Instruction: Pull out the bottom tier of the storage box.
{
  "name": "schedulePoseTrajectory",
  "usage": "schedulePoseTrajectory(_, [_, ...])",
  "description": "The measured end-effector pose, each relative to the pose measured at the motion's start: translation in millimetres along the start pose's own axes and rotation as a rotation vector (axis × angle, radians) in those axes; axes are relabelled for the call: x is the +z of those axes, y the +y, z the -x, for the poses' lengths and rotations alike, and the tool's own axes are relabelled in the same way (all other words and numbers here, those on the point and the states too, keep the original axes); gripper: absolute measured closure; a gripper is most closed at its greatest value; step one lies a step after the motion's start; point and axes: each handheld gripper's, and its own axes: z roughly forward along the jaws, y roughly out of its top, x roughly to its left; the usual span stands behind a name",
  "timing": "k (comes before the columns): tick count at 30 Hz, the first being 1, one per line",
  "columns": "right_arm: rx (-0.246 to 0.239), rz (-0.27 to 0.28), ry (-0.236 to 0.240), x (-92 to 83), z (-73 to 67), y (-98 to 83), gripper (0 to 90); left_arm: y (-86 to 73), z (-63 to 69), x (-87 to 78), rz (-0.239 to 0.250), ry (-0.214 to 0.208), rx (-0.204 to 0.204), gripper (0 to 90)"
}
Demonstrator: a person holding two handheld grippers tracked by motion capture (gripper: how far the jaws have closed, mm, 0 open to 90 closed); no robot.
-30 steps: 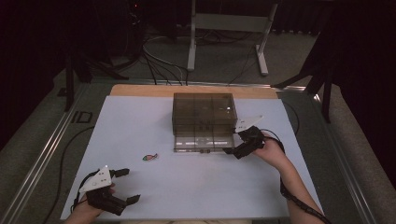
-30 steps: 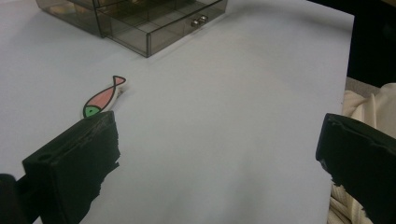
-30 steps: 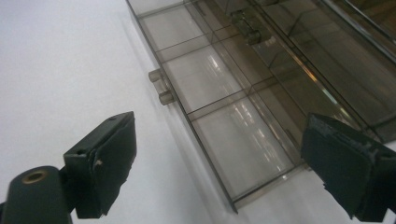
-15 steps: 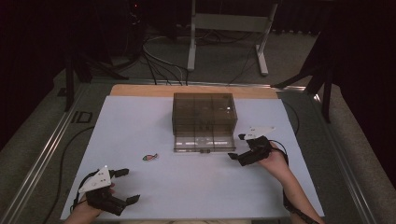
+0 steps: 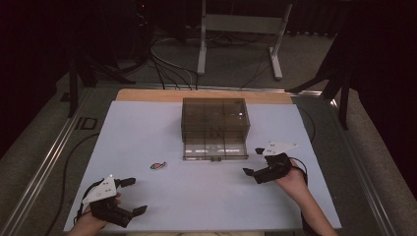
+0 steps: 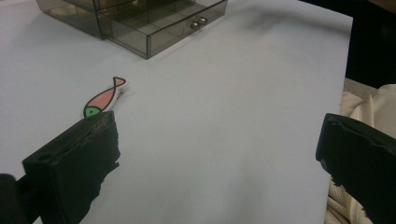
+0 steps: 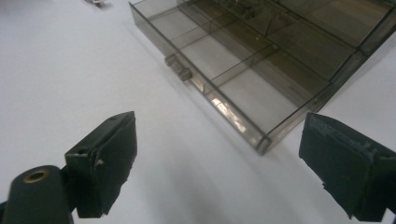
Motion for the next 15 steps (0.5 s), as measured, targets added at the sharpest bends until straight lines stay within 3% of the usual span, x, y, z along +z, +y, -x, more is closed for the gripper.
schedulePoseTrajectory(8, [0.011,0.044,-0.011,-6.0,-17.0,-13.5,11.3,0.2,0.1,0.3,0.001,-0.001,-0.002,0.0])
schedulePoseTrajectory(15, [0.019,0.099,-0.034,-6.0,-20.2,-27.2,11.2,0.4,-0.3,0.4,0.002,0.000,-0.004,0.0])
